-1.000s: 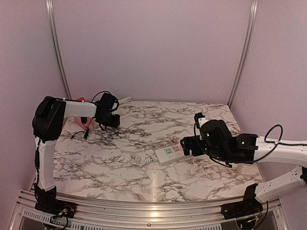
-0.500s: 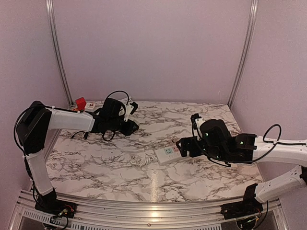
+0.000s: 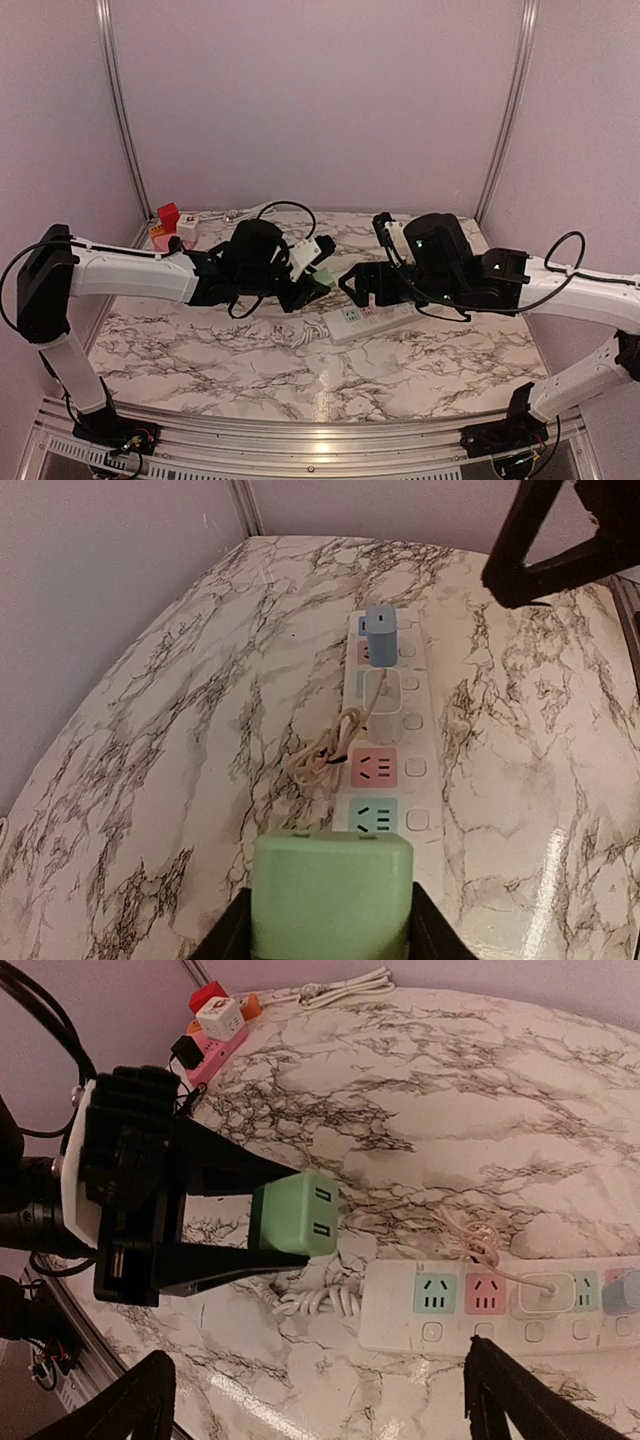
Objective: Insert the plug
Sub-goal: Pass from the left arm to the right
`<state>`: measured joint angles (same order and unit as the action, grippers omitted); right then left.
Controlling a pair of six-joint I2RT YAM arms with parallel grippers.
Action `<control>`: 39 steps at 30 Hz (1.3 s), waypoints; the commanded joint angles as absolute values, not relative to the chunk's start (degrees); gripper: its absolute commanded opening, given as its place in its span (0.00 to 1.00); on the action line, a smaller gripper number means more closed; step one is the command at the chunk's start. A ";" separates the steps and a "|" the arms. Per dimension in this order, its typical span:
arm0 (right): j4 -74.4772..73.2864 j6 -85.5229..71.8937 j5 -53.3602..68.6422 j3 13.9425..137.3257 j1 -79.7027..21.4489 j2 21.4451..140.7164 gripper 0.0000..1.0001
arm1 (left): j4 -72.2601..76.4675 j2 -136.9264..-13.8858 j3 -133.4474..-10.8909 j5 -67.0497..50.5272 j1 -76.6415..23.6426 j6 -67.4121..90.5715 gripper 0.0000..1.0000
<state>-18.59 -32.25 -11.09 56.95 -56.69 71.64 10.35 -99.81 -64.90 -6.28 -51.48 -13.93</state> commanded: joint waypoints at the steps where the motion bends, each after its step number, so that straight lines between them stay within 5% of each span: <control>1: -22.77 -34.18 -5.75 61.10 -56.43 73.85 0.93 | 17.01 -94.84 -59.81 -4.62 -55.23 -20.36 0.04; 10: -18.40 -34.37 3.57 60.43 -56.35 73.57 0.81 | 27.22 -89.48 -52.23 -1.07 -59.41 -23.74 0.00; 18: -14.92 -33.23 9.12 60.38 -55.83 75.25 0.60 | 32.14 -86.80 -48.67 -3.25 -61.01 -24.40 0.00; 39: -12.62 -34.38 19.84 62.78 -53.39 80.00 0.43 | 33.28 -86.52 -47.44 -0.97 -63.37 -27.77 0.00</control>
<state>-13.65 -34.13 17.72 60.40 -53.74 79.79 30.26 -86.54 -47.35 -2.02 -63.02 -27.18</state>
